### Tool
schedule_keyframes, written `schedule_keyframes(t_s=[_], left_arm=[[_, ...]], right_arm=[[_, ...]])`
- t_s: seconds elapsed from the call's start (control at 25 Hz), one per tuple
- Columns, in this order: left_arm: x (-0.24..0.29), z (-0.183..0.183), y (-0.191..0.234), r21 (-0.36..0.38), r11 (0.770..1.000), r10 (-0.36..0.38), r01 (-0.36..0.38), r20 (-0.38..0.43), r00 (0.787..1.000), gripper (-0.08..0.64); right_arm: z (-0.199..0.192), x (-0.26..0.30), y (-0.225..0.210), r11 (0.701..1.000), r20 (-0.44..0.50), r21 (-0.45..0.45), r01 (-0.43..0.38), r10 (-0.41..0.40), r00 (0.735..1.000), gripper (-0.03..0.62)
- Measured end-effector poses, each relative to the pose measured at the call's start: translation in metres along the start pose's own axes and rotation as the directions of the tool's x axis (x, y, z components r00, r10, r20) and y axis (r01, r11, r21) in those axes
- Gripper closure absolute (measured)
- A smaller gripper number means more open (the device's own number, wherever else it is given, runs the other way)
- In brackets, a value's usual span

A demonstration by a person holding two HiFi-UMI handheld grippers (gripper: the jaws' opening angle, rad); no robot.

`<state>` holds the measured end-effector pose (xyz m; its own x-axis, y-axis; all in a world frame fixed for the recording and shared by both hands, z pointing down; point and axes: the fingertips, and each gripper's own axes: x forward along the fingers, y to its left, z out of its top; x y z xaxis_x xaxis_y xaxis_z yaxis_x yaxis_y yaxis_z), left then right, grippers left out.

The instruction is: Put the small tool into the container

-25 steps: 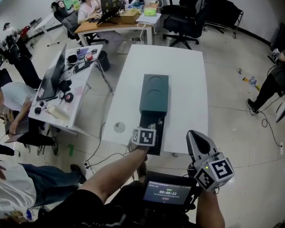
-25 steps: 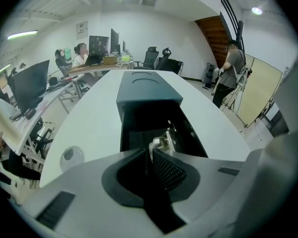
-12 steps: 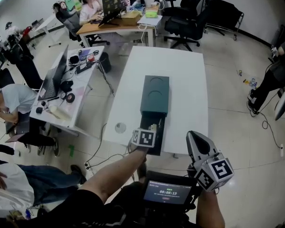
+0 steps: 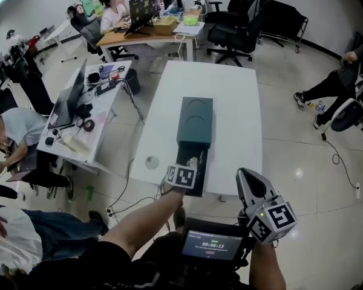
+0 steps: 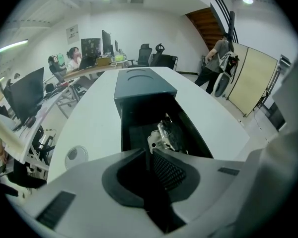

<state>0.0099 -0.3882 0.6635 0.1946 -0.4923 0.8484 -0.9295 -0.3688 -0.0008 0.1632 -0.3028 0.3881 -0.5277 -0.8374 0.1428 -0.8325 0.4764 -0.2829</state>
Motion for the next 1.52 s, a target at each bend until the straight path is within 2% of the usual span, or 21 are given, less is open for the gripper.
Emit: schedule_keyframes(t_s=[0.12, 0.28, 0.4, 0.48, 0.72, 0.88, 0.96, 1.0, 1.08, 1.32, 1.52], left_arm=[[-0.013, 0.000, -0.001, -0.022, 1.000, -0.012, 0.012, 0.024, 1.000, 0.488], [-0.042, 0.002, -0.007, -0.085, 0.994, -0.061, 0.071, 0.114, 0.992, 0.488], [-0.066, 0.009, -0.012, -0.119, 0.985, -0.102, 0.128, 0.208, 0.973, 0.488], [-0.084, 0.020, -0.013, -0.090, 0.985, -0.119, 0.149, 0.280, 0.953, 0.488], [-0.147, 0.051, -0.024, 0.063, 0.983, -0.184, 0.174, 0.468, 0.865, 0.488], [-0.186, 0.060, -0.035, 0.127, 0.975, -0.223, 0.183, 0.553, 0.803, 0.488], [-0.207, 0.061, -0.041, 0.157, 0.966, -0.259, 0.207, 0.589, 0.765, 0.489], [-0.219, 0.061, -0.044, 0.174, 0.959, -0.283, 0.223, 0.608, 0.742, 0.520], [-0.242, 0.063, -0.048, 0.208, 0.948, -0.319, 0.242, 0.641, 0.698, 0.533], [-0.305, 0.059, -0.049, 0.250, 0.929, -0.366, 0.271, 0.719, 0.591, 0.552], [-0.344, 0.045, -0.052, 0.290, 0.913, -0.403, 0.286, 0.748, 0.527, 0.554]], right_arm=[[0.002, -0.006, 0.005, 1.000, -0.001, -0.004, -0.009, 0.009, 1.000, 0.574], [0.012, -0.016, 0.007, 1.000, 0.033, 0.000, -0.002, 0.002, 0.999, 0.574], [0.015, -0.024, 0.008, 1.000, 0.046, -0.001, -0.002, 0.002, 0.999, 0.574], [0.018, -0.029, 0.011, 1.000, 0.053, -0.006, -0.005, 0.005, 0.999, 0.574], [0.027, -0.043, 0.020, 1.000, 0.068, -0.021, -0.022, 0.024, 0.997, 0.574], [0.027, -0.054, 0.026, 0.999, 0.072, -0.024, -0.028, 0.030, 0.997, 0.574], [0.027, -0.060, 0.029, 0.999, 0.077, -0.026, -0.030, 0.032, 0.997, 0.574], [0.027, -0.062, 0.030, 0.999, 0.079, -0.028, -0.030, 0.032, 0.996, 0.574], [0.029, -0.067, 0.032, 0.999, 0.083, -0.030, -0.029, 0.032, 0.996, 0.574], [0.032, -0.083, 0.035, 0.999, 0.094, -0.031, -0.025, 0.028, 0.995, 0.574], [0.029, -0.091, 0.041, 0.999, 0.100, -0.037, -0.030, 0.034, 0.994, 0.574]])
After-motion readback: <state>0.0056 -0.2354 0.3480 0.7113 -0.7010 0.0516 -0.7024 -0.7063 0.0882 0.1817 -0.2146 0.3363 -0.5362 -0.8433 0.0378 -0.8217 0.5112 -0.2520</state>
